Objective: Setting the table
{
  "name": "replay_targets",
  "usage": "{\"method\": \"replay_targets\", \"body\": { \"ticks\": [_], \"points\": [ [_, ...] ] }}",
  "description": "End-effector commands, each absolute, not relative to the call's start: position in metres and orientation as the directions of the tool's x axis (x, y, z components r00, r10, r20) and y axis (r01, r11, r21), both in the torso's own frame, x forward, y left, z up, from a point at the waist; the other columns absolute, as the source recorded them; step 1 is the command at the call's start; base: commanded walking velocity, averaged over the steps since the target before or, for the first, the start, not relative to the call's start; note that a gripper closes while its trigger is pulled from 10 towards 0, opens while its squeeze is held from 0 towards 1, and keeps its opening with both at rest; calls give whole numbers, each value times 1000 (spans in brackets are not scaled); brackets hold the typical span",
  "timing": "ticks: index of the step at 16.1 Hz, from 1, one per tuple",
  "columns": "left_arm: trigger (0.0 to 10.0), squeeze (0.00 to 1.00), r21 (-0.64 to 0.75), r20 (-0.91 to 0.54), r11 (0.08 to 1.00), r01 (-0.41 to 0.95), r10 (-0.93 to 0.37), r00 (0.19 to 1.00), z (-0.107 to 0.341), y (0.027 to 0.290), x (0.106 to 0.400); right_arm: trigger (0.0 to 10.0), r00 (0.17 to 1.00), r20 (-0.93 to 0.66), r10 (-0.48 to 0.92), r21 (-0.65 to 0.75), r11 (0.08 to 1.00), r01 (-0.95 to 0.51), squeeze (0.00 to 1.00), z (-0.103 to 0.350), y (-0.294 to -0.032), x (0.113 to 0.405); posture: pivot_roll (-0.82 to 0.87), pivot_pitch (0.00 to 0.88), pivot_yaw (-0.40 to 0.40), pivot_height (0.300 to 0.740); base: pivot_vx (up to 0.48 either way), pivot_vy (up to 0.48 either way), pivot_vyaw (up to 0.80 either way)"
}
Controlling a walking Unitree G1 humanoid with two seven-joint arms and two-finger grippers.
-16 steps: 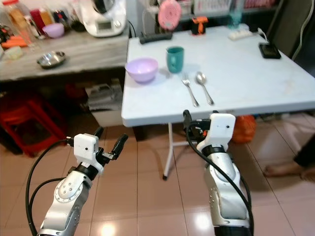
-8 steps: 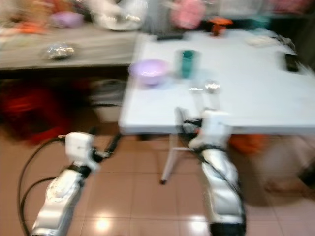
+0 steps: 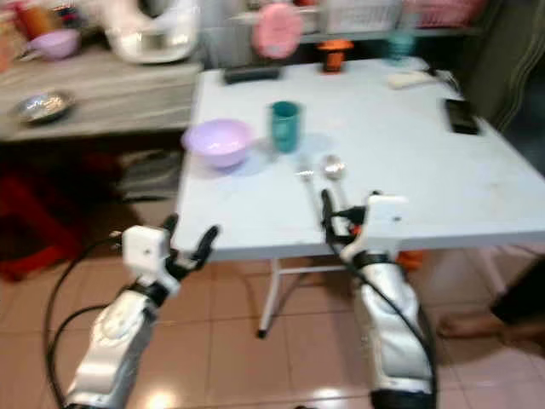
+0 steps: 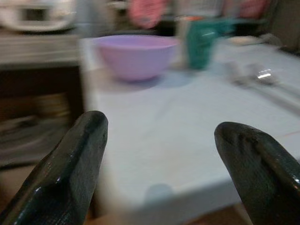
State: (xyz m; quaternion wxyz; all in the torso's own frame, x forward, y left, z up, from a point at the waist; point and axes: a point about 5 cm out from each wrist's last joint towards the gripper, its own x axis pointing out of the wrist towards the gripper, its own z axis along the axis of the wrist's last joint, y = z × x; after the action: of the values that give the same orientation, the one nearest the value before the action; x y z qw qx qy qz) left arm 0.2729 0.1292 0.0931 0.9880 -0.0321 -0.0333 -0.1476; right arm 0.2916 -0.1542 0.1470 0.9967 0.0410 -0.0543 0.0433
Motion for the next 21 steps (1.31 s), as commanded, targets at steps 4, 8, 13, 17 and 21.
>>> {"method": "replay_targets", "body": {
  "ticks": [4, 8, 13, 17, 21],
  "points": [
    [10000, 0, -52, 74, 955, 292, -288, 955, 95, 128, 275, 10000, 989, 130, 72, 61, 995, -80, 0, 152, -158, 291, -79, 68, 53, 740, 0, 0, 0],
    [10000, 0, -50, 74, 957, 285, -281, 957, 95, 128, 276, 10000, 988, 135, 76, 61, 995, -85, 0, 152, -157, 291, -80, 67, 54, 740, 0, 0, 0],
    [10000, 0, -29, 87, 959, 281, -278, 957, 97, 130, 277, 10000, 987, 140, 81, 61, 994, -90, 0, 153, -156, 290, -80, 66, 57, 740, 0, 0, 383],
    [10000, 0, -31, 94, 959, 282, -278, 956, 99, 131, 278, 10000, 986, 142, 82, 64, 994, -92, 0, 153, -155, 290, -81, 67, 59, 740, 0, 0, 577],
    [10000, 0, -29, 107, 955, 295, -291, 951, 101, 130, 278, 10000, 986, 144, 81, 69, 993, -92, 0, 153, -155, 290, -81, 67, 59, 740, 0, 0, 0]
  ]
}}
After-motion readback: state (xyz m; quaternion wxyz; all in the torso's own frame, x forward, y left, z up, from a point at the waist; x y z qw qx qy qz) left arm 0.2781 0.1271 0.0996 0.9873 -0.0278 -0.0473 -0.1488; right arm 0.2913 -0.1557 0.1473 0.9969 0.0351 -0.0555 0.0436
